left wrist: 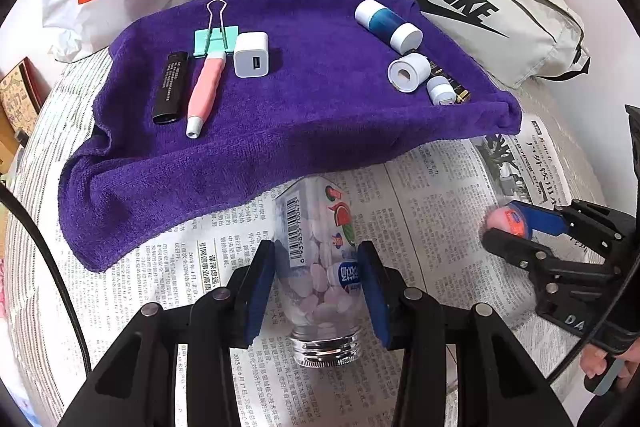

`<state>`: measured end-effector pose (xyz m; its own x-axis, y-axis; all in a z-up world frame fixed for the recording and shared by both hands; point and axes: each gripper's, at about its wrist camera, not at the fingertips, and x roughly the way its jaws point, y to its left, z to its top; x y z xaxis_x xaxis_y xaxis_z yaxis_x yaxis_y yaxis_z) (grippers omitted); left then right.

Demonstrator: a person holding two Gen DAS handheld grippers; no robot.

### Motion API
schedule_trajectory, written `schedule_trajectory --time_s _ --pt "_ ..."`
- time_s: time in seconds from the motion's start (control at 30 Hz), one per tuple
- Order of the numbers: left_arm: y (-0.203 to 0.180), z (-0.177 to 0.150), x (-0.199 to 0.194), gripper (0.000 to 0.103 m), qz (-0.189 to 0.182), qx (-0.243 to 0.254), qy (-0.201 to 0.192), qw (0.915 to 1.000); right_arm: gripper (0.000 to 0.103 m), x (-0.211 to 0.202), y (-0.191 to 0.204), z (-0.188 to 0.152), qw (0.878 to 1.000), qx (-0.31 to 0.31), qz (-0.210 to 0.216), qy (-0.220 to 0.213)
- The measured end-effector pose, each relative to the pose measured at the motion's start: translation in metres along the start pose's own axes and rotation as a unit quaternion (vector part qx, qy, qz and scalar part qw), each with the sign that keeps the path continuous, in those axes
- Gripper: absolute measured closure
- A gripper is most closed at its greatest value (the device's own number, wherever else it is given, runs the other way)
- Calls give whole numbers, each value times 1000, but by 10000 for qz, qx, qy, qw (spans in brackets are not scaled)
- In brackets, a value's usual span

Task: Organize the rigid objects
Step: 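Carry the tablet bottle and blue jar over the towel, open the right tool onto it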

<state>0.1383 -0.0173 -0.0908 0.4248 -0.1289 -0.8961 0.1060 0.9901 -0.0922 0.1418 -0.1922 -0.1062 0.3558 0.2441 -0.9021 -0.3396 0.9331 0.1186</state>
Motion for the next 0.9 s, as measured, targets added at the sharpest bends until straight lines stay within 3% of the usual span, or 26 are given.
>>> schedule_trajectory --time_s 0.57,0.9 --pt "12 21 -28 64 73 -95 -294 9995 63 -30 -9 33 9992 -67 209 -346" --pt "23 24 -29 65 -111 -289 -320 9990 63 -29 -11 42 9988 -41 317 -373"
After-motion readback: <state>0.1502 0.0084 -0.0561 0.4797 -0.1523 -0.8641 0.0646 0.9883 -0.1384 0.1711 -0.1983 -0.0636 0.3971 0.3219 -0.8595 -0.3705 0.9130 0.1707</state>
